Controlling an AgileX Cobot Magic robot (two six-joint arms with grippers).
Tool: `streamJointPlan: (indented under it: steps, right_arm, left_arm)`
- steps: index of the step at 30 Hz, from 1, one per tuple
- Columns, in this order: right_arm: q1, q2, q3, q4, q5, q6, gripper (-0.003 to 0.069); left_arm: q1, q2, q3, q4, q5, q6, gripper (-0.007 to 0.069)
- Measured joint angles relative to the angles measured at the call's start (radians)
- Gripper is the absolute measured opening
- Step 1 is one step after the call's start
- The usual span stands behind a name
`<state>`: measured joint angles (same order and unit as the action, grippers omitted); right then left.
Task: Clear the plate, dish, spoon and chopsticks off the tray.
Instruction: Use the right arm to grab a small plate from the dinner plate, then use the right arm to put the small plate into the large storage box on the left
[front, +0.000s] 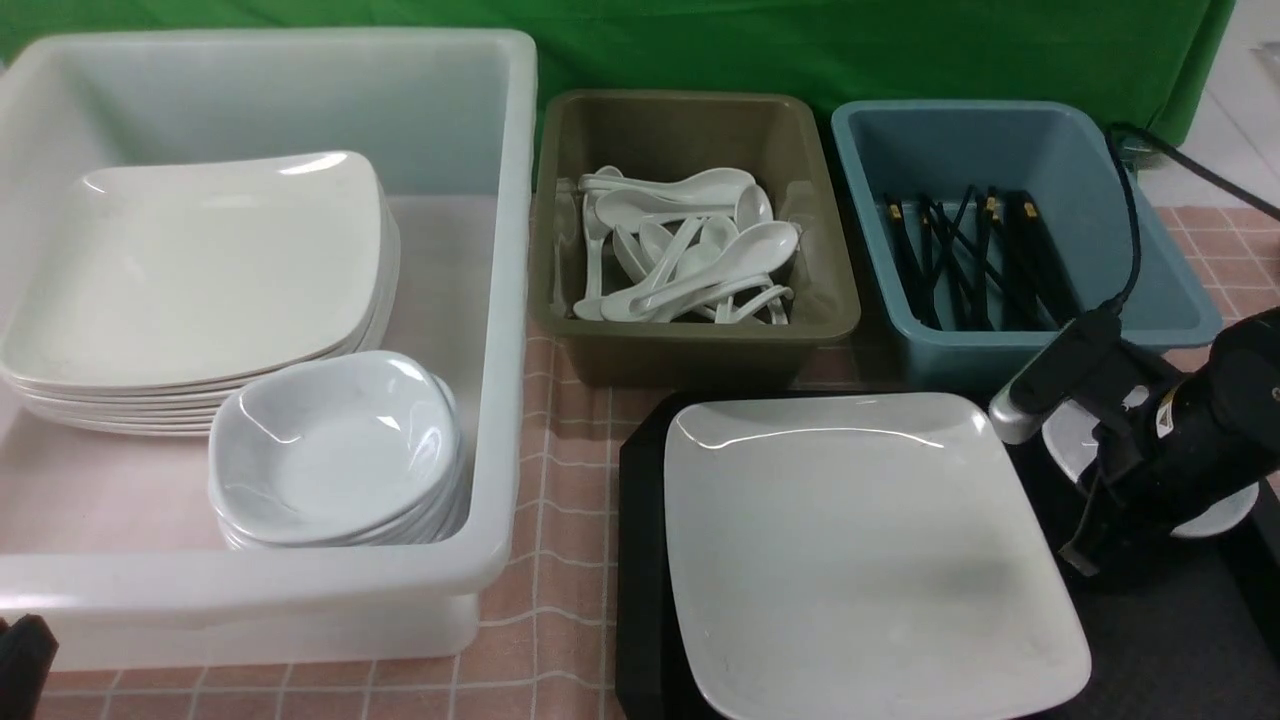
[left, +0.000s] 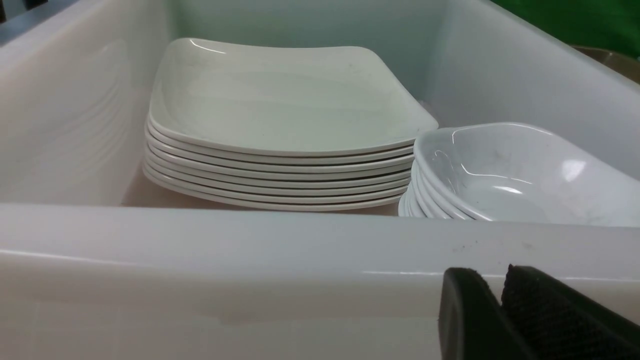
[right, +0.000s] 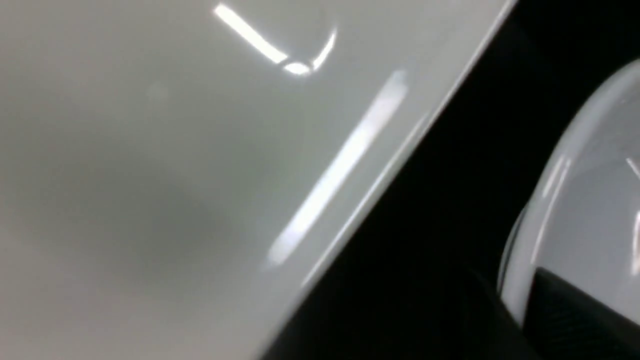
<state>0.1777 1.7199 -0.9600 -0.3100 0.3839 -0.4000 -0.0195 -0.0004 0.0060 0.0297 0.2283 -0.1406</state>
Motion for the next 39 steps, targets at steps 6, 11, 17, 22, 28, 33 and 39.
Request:
streamJointPlan:
  steps: [6, 11, 17, 22, 28, 33, 39]
  right_arm:
    - [0.012, -0.187, 0.0, 0.052, 0.13, 0.066, 0.0078]
    - [0.082, -0.353, -0.055, 0.24, 0.18, 0.045, 0.0078]
    - [0.378, -0.425, -0.262, 0.661, 0.182, -0.215, 0.0078]
    - [0.638, -0.282, -0.404, 0.751, 0.118, -0.394, 0.0078]
    - [0.792, 0.009, -0.606, 0.703, 0.097, -0.555, 0.0078]
    - [0.806, 0.212, -0.761, 0.576, 0.097, -0.562, 0.0078]
    - [0.806, 0.337, -0.828, 0.449, 0.095, -0.531, 0.0123]
  left_arm:
    - [0.0, 0.0, 0.0, 0.0, 0.0, 0.0, 0.0101]
    - [0.0, 0.0, 0.0, 0.0, 0.0, 0.0, 0.0106]
    - [0.0, 0.0, 0.0, 0.0, 0.0, 0.0, 0.0113]
    - [0.0, 0.0, 0.0, 0.0, 0.0, 0.0, 0.0115]
    - [0.0, 0.0, 0.0, 0.0, 0.0, 0.001, 0.0125]
    - [0.0, 0.0, 0.0, 0.0, 0.0, 0.001, 0.0132]
    - [0.0, 0.0, 0.0, 0.0, 0.0, 0.001, 0.0137]
